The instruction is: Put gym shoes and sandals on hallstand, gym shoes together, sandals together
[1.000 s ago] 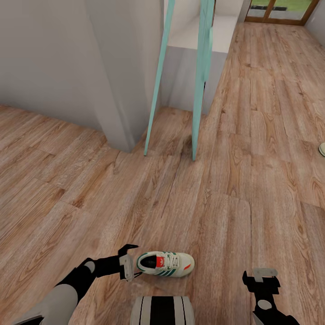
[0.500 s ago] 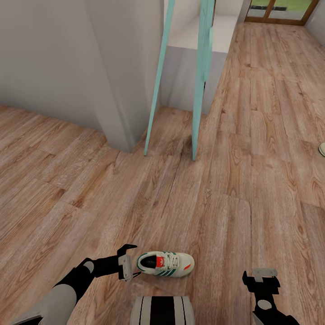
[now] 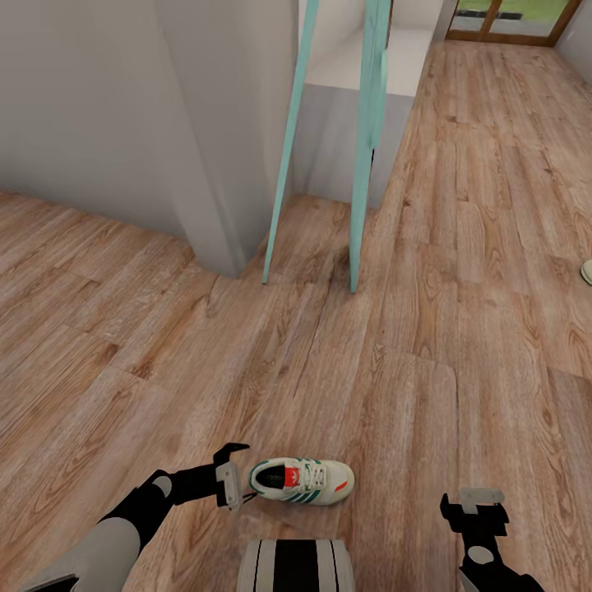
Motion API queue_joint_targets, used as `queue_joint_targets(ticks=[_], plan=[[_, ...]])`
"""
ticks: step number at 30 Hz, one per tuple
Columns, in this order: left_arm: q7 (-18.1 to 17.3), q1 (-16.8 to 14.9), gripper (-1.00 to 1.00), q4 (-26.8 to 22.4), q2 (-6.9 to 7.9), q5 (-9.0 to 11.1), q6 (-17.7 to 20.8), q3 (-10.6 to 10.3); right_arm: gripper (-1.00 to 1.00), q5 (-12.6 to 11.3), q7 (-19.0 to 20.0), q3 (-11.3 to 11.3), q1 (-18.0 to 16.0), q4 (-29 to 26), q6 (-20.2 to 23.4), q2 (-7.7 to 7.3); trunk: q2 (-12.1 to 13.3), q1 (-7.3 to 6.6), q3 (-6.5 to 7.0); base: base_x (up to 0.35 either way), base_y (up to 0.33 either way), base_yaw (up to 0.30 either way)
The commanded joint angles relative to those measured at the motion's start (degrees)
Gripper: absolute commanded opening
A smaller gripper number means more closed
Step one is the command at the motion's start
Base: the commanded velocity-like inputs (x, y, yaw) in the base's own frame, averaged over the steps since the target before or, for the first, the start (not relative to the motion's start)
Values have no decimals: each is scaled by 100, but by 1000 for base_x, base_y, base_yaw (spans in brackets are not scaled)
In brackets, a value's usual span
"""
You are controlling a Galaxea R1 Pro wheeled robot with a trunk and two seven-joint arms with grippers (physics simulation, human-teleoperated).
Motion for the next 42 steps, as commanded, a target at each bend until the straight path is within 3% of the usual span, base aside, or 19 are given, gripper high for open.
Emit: queue_joint_targets(ticks=[1, 10, 42], plan=[[38, 0, 100, 0, -2, 0, 0, 0, 100, 0, 1, 0, 0, 0, 0, 4, 0, 0, 0, 0, 0, 0], [200, 0, 100, 240, -14, 1, 0, -18, 100, 0, -2, 0, 0, 0, -7, 19, 0, 0, -48, 0, 0, 0], [212, 0, 100, 273, -18, 1, 0, -23, 100, 0, 0, 0, 0, 0, -7, 20, 0, 0, -132, 0, 0, 0]])
